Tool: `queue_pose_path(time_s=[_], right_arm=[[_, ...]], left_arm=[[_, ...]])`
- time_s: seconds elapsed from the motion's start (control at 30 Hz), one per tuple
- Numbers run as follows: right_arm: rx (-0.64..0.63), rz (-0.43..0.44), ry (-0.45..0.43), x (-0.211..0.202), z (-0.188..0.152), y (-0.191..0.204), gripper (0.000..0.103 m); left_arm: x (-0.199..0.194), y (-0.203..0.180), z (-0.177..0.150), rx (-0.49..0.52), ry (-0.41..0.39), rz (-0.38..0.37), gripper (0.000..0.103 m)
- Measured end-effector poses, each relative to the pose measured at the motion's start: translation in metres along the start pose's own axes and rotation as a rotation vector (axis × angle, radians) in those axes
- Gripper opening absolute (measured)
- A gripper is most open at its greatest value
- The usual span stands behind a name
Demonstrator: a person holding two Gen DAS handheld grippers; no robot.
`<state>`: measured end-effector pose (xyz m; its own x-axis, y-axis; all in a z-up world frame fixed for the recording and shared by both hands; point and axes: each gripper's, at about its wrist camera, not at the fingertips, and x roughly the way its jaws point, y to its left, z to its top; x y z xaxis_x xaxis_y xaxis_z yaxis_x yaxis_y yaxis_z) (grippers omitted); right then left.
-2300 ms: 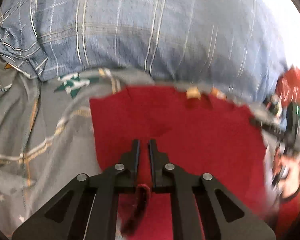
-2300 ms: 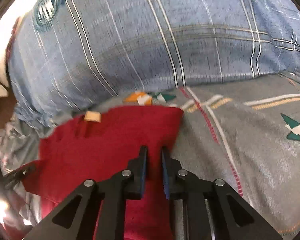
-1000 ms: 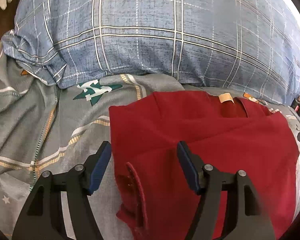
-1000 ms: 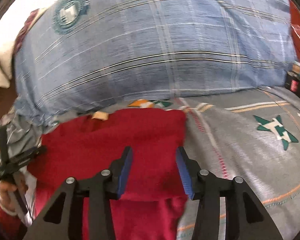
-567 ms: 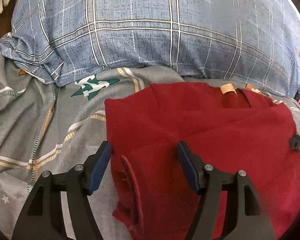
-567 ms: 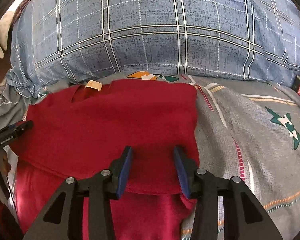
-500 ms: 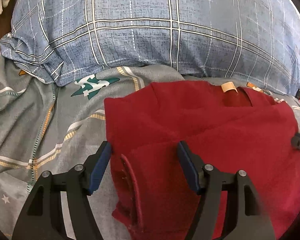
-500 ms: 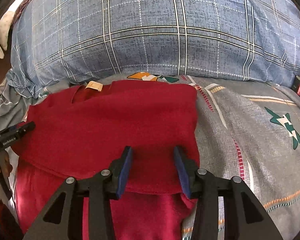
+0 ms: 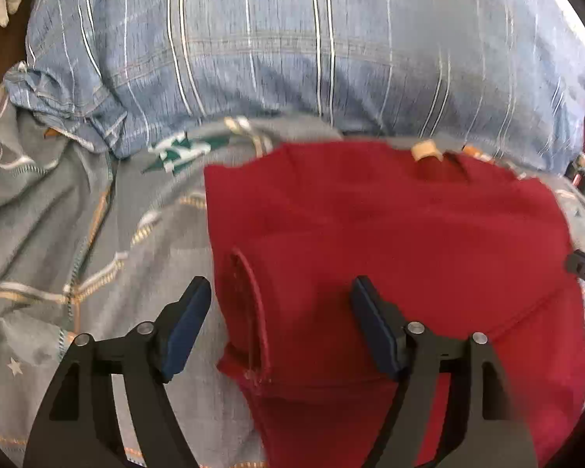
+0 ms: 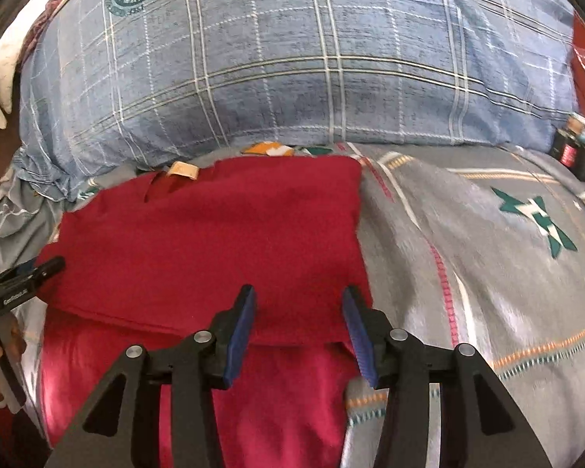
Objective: Fold small clothes
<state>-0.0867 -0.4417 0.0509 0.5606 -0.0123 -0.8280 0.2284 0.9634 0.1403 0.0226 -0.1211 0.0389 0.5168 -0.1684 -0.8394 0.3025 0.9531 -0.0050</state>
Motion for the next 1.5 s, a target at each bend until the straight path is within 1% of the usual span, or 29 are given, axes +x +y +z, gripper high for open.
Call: queue_pose_path(time_s=[0.07, 0.13, 0.17, 0.2, 0.23, 0.3, 0.37, 0.47, 0.57, 0.63, 0.7, 0.77, 0.8, 0.9, 0.97, 1.03, 1.17, 1.3, 1.33, 1.43, 1.5], right_arm=[[-0.025, -0.013, -0.013, -0.001, -0.004, 0.001, 0.047], [-0.012, -0.001, -0.026, -0.010, -0.006, 0.000, 0.048], [0.012, 0.016, -0.039, -0.022, -0.010, -0.002, 0.048], [0.030, 0.031, -0.048, -0.031, -0.014, -0.004, 0.051], [0.046, 0.059, -0.060, -0.042, -0.019, -0.008, 0.057], [0.084, 0.134, -0.073, -0.065, -0.035, -0.017, 0.066], [0.086, 0.188, -0.037, -0.081, -0.052, -0.024, 0.067], [0.050, 0.168, 0.024, -0.094, -0.076, -0.026, 0.067], [0.065, 0.223, 0.075, -0.108, -0.105, -0.031, 0.067], [0.068, 0.242, 0.104, -0.114, -0.122, -0.032, 0.067], [0.038, 0.222, 0.135, -0.119, -0.136, -0.032, 0.067], [0.010, 0.183, 0.158, -0.122, -0.148, -0.034, 0.068], [0.012, 0.178, 0.166, -0.124, -0.155, -0.037, 0.069], [0.029, 0.217, 0.207, -0.124, -0.175, -0.046, 0.069], [0.034, 0.219, 0.237, -0.120, -0.187, -0.049, 0.069], [0.039, 0.219, 0.259, -0.117, -0.198, -0.050, 0.069], [0.045, 0.241, 0.289, -0.115, -0.211, -0.048, 0.070], [0.043, 0.248, 0.325, -0.112, -0.216, -0.043, 0.070], [0.051, 0.246, 0.340, -0.110, -0.217, -0.043, 0.072], [0.067, 0.253, 0.377, -0.105, -0.222, -0.043, 0.072], [0.083, 0.251, 0.389, -0.100, -0.228, -0.044, 0.072]], left_arm=[[0.005, 0.002, -0.002, -0.028, 0.012, -0.010, 0.074], [-0.002, 0.007, -0.004, -0.072, 0.018, -0.023, 0.074], [-0.010, 0.009, -0.008, -0.086, 0.014, -0.032, 0.074], [-0.022, 0.011, -0.013, -0.097, -0.002, -0.045, 0.074], [-0.029, 0.012, -0.017, -0.104, -0.009, -0.050, 0.074], [-0.049, 0.014, -0.033, -0.125, -0.016, -0.084, 0.075], [-0.066, 0.014, -0.053, -0.134, -0.005, -0.102, 0.076], [-0.090, 0.009, -0.081, -0.112, 0.008, -0.101, 0.076], [-0.117, 0.006, -0.111, -0.117, 0.010, -0.136, 0.078], [-0.130, 0.003, -0.126, -0.110, 0.020, -0.163, 0.080], [-0.141, -0.003, -0.140, -0.084, 0.029, -0.175, 0.080], [-0.148, -0.007, -0.153, -0.075, 0.041, -0.181, 0.080], [-0.150, -0.007, -0.159, -0.077, 0.048, -0.187, 0.081], [-0.149, -0.009, -0.178, -0.085, 0.083, -0.197, 0.082], [-0.145, -0.011, -0.190, -0.080, 0.116, -0.198, 0.082], [-0.140, -0.011, -0.202, -0.096, 0.164, -0.195, 0.082], [-0.137, -0.010, -0.219, -0.140, 0.209, -0.221, 0.082], [-0.129, -0.016, -0.230, -0.128, 0.257, -0.229, 0.082], [-0.127, -0.016, -0.232, -0.128, 0.264, -0.238, 0.082], [-0.124, -0.021, -0.239, -0.150, 0.271, -0.279, 0.082], [-0.117, -0.023, -0.241, -0.166, 0.284, -0.281, 0.082]])
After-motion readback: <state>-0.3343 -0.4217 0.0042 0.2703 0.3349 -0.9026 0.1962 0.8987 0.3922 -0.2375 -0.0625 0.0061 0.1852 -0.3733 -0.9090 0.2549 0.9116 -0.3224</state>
